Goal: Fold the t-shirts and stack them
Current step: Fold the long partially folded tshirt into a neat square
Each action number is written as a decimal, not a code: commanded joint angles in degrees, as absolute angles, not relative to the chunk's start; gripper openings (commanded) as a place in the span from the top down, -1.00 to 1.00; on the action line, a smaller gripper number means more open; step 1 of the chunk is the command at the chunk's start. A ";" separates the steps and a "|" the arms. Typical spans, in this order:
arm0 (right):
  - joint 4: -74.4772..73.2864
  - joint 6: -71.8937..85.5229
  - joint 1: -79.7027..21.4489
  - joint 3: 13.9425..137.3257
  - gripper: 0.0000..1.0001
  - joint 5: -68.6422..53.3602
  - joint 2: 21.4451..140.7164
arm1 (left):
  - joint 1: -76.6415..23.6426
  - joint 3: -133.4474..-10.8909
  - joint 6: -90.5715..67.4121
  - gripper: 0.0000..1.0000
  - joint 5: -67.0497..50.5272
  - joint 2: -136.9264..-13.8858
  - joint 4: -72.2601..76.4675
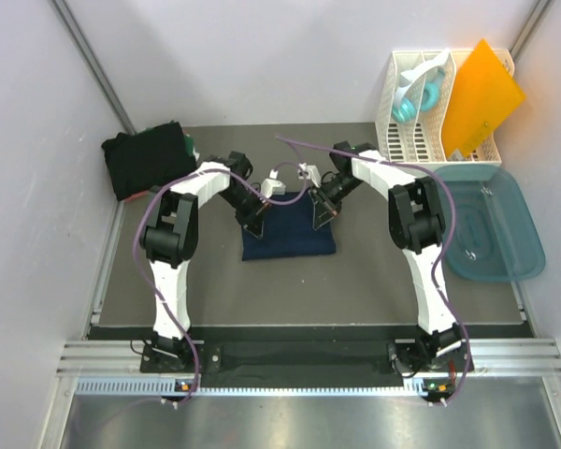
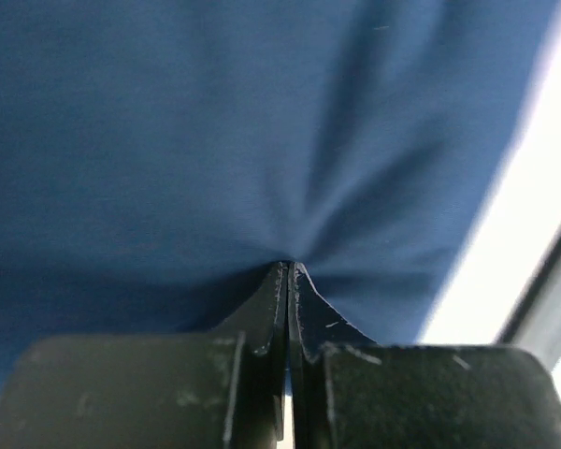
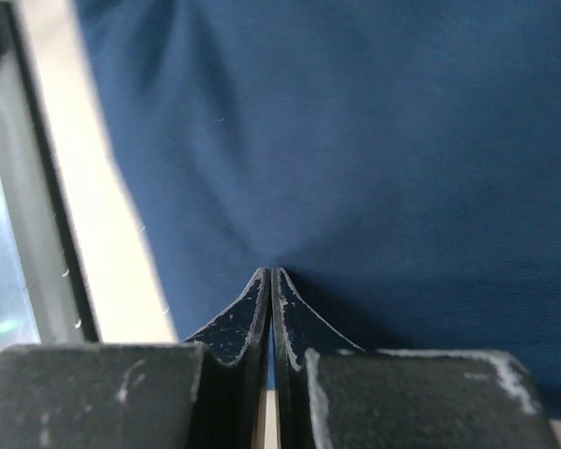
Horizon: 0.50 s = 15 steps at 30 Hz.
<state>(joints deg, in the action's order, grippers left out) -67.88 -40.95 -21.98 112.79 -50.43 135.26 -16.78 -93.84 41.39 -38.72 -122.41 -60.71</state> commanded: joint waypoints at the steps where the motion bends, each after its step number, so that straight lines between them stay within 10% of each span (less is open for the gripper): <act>1: -55.47 -32.97 -21.97 111.18 1.00 -45.54 132.37 | -16.00 -91.06 36.39 1.00 -26.56 -120.68 -48.88; 15: -51.94 -29.71 -21.88 110.39 0.97 -40.00 127.27 | -16.08 -78.75 31.91 1.00 -5.28 -104.51 -22.59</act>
<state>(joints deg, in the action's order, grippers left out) -55.22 -30.11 -21.98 110.56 -41.95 134.56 -16.99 -80.34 31.40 -14.26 -111.77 -35.46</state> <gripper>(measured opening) 0.004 0.011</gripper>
